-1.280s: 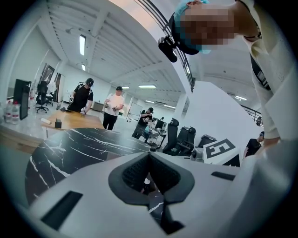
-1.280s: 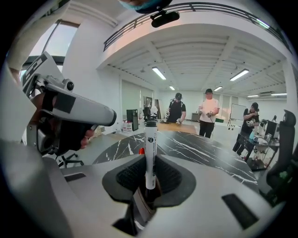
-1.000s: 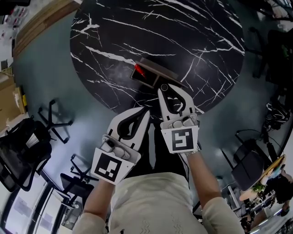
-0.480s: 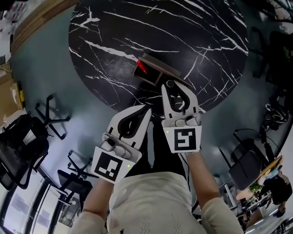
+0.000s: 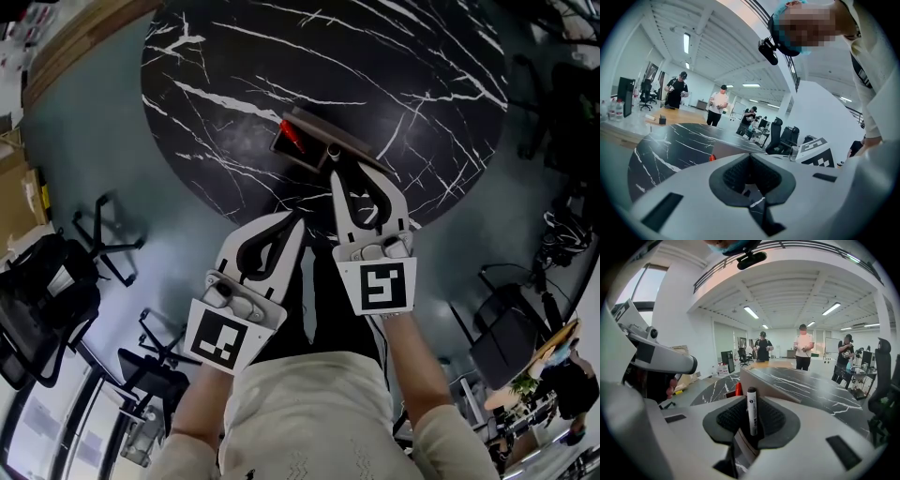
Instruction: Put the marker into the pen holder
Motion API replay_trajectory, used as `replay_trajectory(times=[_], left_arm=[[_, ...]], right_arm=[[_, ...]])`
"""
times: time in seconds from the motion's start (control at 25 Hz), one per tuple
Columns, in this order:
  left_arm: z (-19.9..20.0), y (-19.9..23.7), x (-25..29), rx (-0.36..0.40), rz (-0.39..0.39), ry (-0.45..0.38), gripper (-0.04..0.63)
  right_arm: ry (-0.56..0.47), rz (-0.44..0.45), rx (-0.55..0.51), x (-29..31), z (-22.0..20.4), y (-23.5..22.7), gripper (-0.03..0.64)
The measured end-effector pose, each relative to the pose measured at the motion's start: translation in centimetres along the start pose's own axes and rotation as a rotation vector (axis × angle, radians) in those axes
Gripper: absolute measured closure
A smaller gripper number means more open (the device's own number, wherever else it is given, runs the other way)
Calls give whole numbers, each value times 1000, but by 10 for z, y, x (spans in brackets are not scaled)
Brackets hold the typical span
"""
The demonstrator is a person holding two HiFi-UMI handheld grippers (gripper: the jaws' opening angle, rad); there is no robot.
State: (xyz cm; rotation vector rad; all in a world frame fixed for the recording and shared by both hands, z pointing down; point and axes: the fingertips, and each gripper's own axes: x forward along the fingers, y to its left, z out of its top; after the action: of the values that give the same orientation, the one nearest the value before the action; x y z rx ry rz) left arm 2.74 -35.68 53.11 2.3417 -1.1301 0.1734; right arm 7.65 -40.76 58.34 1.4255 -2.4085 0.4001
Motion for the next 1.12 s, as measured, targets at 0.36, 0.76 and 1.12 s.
replay_trajectory(times=[0.36, 0.76, 1.12], left_arm=[[18, -14, -6, 31, -11, -36, 588], [58, -48, -32, 85, -37, -108, 588], [85, -82, -65, 140, -61, -156, 588]], right_arm=[[-59, 29, 29, -23, 32, 8, 545], [-47, 88, 62, -85, 65, 21, 600], [-52, 106, -3, -161, 101, 32, 600]])
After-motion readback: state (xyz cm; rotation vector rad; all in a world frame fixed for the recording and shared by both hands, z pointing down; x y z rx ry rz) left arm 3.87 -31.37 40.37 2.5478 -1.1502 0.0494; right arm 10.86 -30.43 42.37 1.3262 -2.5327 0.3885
